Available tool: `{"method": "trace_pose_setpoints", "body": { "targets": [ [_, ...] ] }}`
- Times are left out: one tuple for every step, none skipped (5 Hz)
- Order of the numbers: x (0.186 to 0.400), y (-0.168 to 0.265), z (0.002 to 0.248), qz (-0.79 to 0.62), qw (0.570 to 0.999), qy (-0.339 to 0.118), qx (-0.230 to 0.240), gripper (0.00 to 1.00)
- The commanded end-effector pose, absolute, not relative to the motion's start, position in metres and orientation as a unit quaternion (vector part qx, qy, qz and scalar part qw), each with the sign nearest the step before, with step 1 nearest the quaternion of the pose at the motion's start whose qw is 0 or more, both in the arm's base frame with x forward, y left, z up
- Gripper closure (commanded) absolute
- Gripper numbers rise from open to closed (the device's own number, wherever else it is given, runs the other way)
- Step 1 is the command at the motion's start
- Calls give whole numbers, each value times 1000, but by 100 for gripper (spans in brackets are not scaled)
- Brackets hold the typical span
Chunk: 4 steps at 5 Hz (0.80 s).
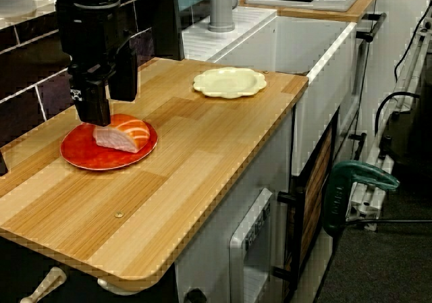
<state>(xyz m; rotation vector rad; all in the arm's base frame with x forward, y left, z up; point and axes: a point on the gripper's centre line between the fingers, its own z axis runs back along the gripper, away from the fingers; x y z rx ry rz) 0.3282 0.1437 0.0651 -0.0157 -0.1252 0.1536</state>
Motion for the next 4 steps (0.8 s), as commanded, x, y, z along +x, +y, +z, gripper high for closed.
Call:
{"method": "trace_pose_setpoints", "body": {
  "targets": [
    [328, 144, 65, 77, 995, -63, -8, 0],
    [328, 142, 64, 76, 995, -60, -6, 0],
    [328, 139, 63, 76, 995, -57, -6, 0],
    [328, 133, 60, 77, 996, -51, -2, 0]
  ]
}}
